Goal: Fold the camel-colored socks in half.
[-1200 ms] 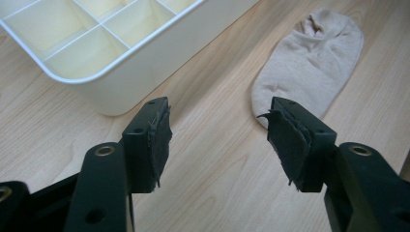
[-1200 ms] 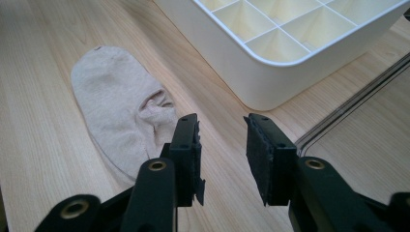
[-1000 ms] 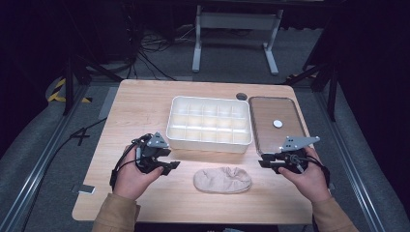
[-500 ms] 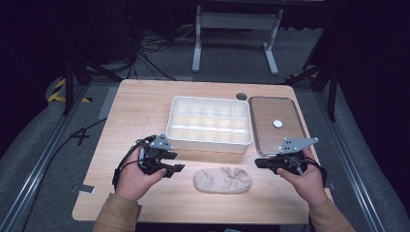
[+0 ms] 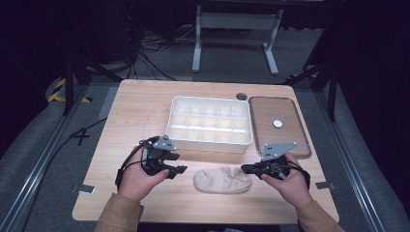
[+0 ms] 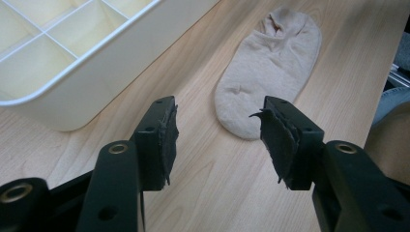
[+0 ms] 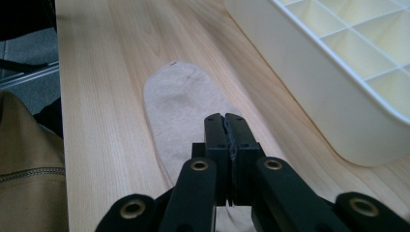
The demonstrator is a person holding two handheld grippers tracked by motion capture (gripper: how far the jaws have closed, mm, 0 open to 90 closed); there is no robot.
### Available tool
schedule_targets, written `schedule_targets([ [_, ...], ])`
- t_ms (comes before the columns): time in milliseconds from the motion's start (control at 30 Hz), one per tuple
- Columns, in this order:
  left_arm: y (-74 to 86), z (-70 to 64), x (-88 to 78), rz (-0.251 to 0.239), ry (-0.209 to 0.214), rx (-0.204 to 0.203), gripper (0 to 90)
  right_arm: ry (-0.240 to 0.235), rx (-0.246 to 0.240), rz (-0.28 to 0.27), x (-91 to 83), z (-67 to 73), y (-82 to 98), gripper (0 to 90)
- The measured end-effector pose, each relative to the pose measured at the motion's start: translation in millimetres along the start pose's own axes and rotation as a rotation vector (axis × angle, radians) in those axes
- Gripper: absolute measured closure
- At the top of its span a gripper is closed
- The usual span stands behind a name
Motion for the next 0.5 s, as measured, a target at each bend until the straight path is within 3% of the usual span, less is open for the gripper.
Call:
schedule_targets([
  [267,1.1,0.8,7.0,0.012,-0.002,-0.005,45.0,-0.04,-0.029,0.041,30.8,13.0,-3.1,89.4],
  [500,1.4,-1.9,17.4,0.05,0.004,0.014,43.5,-0.067,-0.051,0.098,56.9,23.5,1.5,89.3],
])
Point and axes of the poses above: each handheld gripper's, and its own axes: x roughly forward along the jaws, y roughly out of its underside, z roughly to its left, the point moved 3 cm from there along x, roughly forward along the jaws, and after that the axes turned 3 degrees about y, right-handed, at the moved point
